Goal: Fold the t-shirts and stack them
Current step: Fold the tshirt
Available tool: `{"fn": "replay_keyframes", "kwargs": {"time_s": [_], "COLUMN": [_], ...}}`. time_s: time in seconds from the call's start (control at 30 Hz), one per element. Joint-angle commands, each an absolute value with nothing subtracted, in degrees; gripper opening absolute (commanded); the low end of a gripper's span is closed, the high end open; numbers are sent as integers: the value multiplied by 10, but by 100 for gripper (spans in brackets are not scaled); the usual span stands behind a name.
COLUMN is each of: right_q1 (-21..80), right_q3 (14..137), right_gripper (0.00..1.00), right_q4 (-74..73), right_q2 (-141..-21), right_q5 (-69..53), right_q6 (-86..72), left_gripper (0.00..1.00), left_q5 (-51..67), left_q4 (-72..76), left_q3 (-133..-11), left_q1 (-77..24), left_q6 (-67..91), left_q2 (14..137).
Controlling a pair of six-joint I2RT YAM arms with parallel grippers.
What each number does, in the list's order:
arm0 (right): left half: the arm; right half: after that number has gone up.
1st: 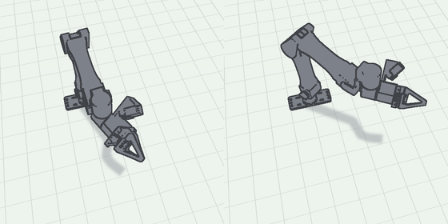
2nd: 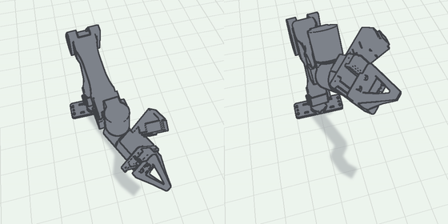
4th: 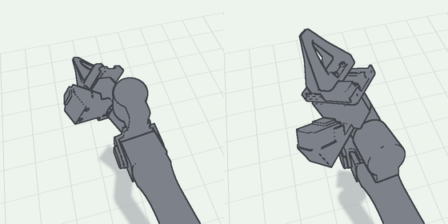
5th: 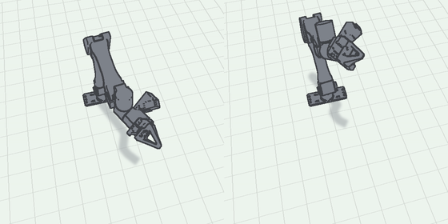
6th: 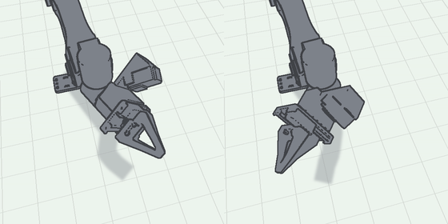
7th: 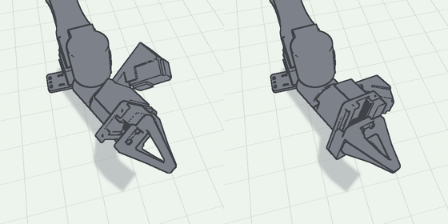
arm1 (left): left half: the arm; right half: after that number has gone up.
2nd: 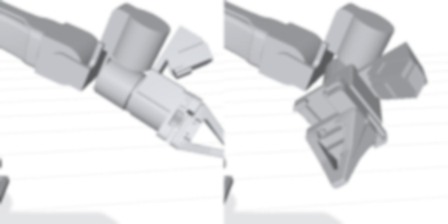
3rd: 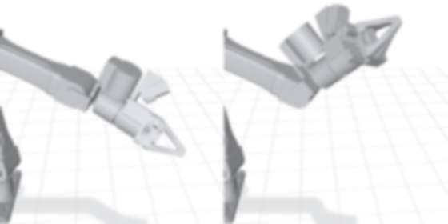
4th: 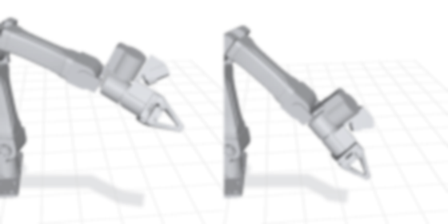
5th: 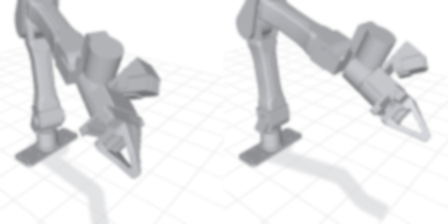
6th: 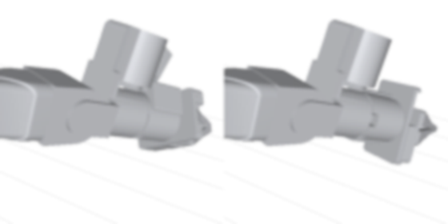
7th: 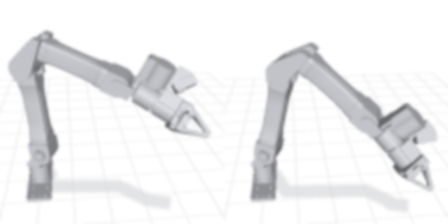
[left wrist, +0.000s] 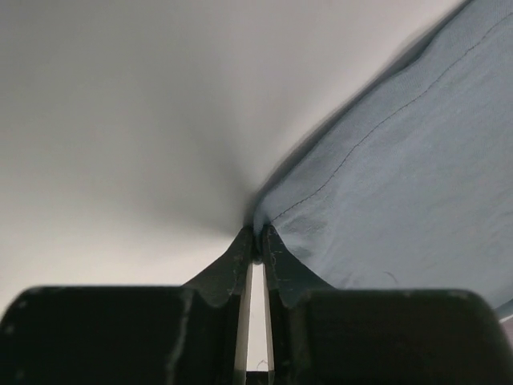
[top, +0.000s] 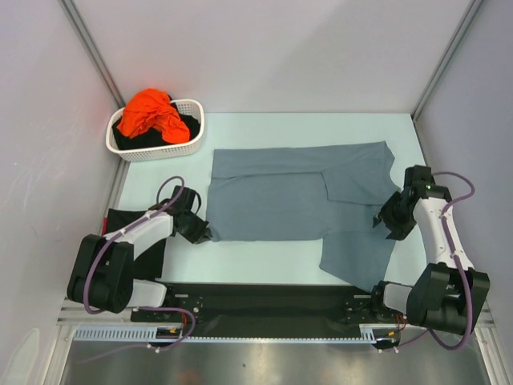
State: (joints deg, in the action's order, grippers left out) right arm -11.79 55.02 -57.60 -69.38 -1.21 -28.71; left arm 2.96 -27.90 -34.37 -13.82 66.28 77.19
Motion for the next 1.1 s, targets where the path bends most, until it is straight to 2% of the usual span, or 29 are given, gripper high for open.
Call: {"fn": "replay_keyframes", "kwargs": {"time_s": [0.0,0.37,0.5,0.9,1.07], "right_q1": [-126,-177,-180,-181,-181], "right_q3": [511,435,385,351,341], "right_gripper": [52,51,51,49,44], "right_q4": [-602,-604,-561,-489,-470], "right_q2": [-689,-683,-681,-713,-721], "right_q5": [-14,42,40,88,83], "right_q6": [-314,-392,-429,-460,-466], "left_gripper": [11,6,5,3,2], "left_q5": [-4,37,43,42,38], "left_q4": [-301,-279,-274,-279,-286], "left_q3": [-337,-335,-337,-344,-340], "left_q1": [-135,-132,-129,-118,-115], "left_q6": [630,613,612,599,598], "left_q2": [801,809,816,815,809]}}
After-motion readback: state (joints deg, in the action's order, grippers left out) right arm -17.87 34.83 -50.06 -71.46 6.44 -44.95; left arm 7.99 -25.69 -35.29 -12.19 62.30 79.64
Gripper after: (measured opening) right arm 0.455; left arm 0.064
